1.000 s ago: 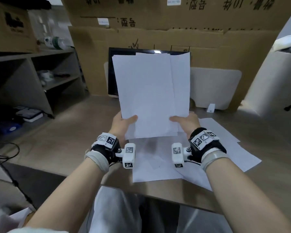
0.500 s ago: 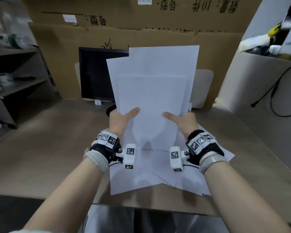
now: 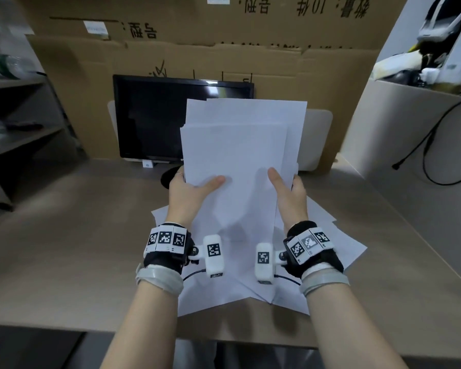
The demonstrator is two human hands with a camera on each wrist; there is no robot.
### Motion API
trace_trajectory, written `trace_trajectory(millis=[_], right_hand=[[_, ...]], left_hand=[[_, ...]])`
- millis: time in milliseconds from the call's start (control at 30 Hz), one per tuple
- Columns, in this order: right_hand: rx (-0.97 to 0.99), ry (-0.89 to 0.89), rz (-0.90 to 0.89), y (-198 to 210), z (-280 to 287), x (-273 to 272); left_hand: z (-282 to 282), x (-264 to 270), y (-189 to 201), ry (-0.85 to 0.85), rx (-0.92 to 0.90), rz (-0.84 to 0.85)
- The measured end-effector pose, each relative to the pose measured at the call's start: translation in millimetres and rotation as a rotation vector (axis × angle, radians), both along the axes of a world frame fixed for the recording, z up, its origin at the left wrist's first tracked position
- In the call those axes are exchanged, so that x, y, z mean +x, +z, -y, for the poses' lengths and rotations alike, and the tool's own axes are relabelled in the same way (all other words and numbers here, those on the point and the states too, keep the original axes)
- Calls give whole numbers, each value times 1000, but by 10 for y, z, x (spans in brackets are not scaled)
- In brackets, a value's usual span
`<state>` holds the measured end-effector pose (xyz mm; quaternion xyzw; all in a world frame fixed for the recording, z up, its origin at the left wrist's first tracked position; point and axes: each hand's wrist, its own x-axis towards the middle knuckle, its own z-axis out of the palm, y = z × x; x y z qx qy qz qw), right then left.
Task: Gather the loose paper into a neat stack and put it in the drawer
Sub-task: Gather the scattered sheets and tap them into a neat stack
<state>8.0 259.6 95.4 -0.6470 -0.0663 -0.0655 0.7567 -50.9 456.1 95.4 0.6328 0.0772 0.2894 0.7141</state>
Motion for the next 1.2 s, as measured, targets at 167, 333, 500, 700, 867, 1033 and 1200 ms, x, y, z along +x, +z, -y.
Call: trace_trajectory(millis=[167,333,500,700,867,1033,1200], right_hand=[[46,-24,-39,-12,-51,59],[-6,20,-111,-32,-123,119],[-2,90,-200,-133,-171,106],[7,36,-91,-121,-152,29],[-10,12,-116,-165,-108,24],[-37,-13,-145,-262,-44,6],[-187,8,-200,-290,-5,18]], left_hand=[[-1,25,-17,100,8,36],[46,88,-50,135,-78,53],[120,49,-221,10,-97,-38],[50,-66,-211,32,-177,13],[110,-125,-233,-45,-135,-29],[183,-170,-318,-63,-97,-38],[186,-174,-371,-129,-53,-74]])
